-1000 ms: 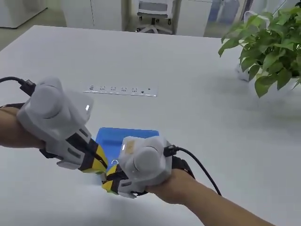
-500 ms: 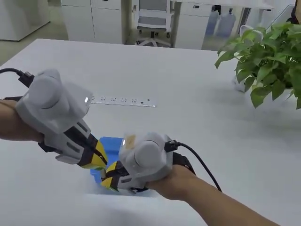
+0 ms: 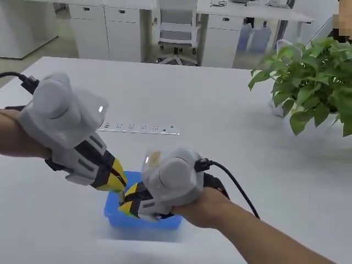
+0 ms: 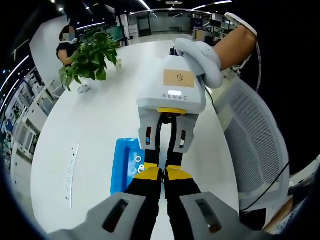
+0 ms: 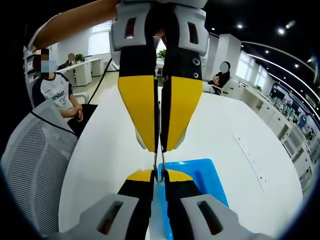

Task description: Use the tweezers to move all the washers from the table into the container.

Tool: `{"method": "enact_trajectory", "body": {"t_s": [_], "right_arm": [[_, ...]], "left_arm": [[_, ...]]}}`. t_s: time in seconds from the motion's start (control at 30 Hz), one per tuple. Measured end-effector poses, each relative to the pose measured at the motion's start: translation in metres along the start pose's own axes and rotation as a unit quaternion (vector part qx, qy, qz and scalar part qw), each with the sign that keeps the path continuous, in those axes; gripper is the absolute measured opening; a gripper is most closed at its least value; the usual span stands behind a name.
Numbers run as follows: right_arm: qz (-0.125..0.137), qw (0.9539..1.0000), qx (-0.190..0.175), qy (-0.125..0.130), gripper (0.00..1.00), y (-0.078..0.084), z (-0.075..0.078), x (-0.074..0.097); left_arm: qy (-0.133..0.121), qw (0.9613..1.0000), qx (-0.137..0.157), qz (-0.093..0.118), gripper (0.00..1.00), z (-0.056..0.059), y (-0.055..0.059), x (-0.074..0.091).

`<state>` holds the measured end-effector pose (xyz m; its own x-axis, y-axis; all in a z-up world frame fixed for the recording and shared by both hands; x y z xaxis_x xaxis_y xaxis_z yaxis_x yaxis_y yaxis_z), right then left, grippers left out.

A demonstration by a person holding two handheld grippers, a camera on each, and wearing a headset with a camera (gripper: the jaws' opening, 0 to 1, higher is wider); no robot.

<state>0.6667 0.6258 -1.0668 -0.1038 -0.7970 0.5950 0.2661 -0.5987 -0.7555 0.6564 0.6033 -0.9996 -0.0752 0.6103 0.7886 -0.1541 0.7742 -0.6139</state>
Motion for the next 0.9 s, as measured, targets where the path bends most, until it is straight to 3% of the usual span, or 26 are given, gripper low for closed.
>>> {"method": "enact_trajectory", "body": {"t_s": [0.43, 0.9], "right_arm": [[0.0, 0.9999, -0.002, 0.014, 0.1, 0.01, 0.024, -0.002], [-0.001, 0.9999, -0.008, 0.011, 0.1, 0.027, 0.036, -0.02]], "left_arm": [[-0.016, 0.9998, -0.014, 0.004, 0.06, -0.024, -0.004, -0.006], [-0.021, 0.9997, -0.014, -0.002, 0.06, -0.044, 0.01, -0.02]]}}
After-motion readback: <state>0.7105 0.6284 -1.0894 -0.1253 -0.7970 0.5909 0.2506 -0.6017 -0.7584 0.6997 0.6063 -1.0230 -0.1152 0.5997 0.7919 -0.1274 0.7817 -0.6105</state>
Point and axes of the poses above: the centre of the closed fingertips' face, and the gripper's own axes: x roughly backward along the fingers, z roughly to its right, y roughly out of its underside, the point moved 1 cm from there along x, roughly backward along the fingers, and after that the axes turned 10 degrees about x, right-handed, at the moved point
